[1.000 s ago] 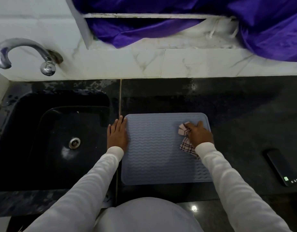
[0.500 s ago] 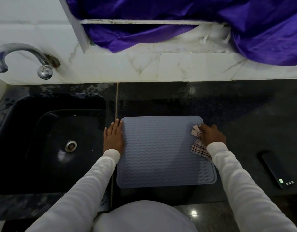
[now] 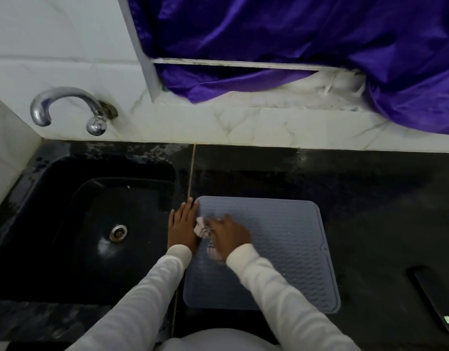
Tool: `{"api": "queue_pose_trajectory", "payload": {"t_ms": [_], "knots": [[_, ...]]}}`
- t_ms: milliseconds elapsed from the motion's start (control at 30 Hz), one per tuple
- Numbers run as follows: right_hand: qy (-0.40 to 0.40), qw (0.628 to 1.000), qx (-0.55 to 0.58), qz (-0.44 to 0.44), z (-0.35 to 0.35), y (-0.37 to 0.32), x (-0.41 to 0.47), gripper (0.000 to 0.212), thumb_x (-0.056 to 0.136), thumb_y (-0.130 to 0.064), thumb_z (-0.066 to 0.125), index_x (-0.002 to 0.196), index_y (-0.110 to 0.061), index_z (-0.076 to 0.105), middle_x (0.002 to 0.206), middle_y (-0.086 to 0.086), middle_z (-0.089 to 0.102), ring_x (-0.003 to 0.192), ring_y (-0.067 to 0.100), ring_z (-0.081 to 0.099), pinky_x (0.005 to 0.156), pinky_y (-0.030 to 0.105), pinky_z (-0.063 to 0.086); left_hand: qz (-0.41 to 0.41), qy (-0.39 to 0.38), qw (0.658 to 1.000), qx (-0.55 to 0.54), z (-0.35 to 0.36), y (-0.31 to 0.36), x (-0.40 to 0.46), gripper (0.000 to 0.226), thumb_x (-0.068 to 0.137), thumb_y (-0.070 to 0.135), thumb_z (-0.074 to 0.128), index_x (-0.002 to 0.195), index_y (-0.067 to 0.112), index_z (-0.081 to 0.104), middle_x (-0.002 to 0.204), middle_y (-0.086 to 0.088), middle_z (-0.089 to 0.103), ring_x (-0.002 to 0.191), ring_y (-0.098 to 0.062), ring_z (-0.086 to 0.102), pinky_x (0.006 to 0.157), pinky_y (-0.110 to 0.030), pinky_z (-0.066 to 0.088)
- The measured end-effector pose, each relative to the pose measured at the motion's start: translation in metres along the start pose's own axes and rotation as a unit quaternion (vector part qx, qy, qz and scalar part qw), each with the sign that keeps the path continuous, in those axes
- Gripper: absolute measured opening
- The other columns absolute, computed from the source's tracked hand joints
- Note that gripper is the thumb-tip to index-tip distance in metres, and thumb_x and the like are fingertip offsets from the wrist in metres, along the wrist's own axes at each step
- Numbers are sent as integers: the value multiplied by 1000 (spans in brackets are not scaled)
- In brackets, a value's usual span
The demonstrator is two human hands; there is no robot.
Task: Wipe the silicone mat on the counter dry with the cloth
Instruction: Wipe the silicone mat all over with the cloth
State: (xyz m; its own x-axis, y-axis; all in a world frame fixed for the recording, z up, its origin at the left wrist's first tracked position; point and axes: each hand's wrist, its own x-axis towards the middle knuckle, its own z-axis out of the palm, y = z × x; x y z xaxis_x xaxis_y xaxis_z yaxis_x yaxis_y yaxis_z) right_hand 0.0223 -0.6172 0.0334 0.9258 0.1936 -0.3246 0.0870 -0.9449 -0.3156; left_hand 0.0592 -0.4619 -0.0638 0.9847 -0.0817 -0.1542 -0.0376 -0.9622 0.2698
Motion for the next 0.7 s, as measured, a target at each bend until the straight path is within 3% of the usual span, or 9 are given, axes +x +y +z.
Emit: {"api": "queue_pose_trajectory", "payload": {"t_ms": [133, 300, 467, 700], "knots": [[-17, 999, -30, 15, 25, -19, 13, 38, 100, -27, 39, 136, -18, 43, 141, 20, 38, 104, 40, 59, 84, 45, 49, 17, 8, 1000, 1, 0, -2, -1, 77, 94, 45, 50, 156, 27, 8, 163, 6, 5, 149, -17, 12, 121, -41, 1], [-3, 999, -40, 20, 26, 10, 15, 40, 99, -35, 41, 138, -31, 41, 140, 15, 40, 104, 36, 60, 82, 43, 50, 15, 13, 1000, -8, -5, 0, -2, 74, 95, 44, 48, 156, 27, 8, 163, 5, 6, 149, -17, 10, 121, -41, 1], [6, 998, -17, 63, 24, 44, 6, 39, 98, -42, 41, 136, -37, 45, 131, 12, 44, 105, 34, 60, 82, 42, 50, 20, 18, 999, -27, -11, 1, -4, 58, 99, 34, 19, 156, 28, 7, 163, 6, 5, 150, -16, 8, 122, -42, 2], [42, 989, 12, 138, 15, 103, -24, 38, 96, -42, 44, 134, -39, 49, 128, 14, 49, 101, 36, 61, 82, 41, 49, 19, 26, 999, -26, -8, 1, -5, 53, 104, 27, 24, 156, 28, 12, 163, 7, 9, 149, -17, 10, 122, -41, 3]]}}
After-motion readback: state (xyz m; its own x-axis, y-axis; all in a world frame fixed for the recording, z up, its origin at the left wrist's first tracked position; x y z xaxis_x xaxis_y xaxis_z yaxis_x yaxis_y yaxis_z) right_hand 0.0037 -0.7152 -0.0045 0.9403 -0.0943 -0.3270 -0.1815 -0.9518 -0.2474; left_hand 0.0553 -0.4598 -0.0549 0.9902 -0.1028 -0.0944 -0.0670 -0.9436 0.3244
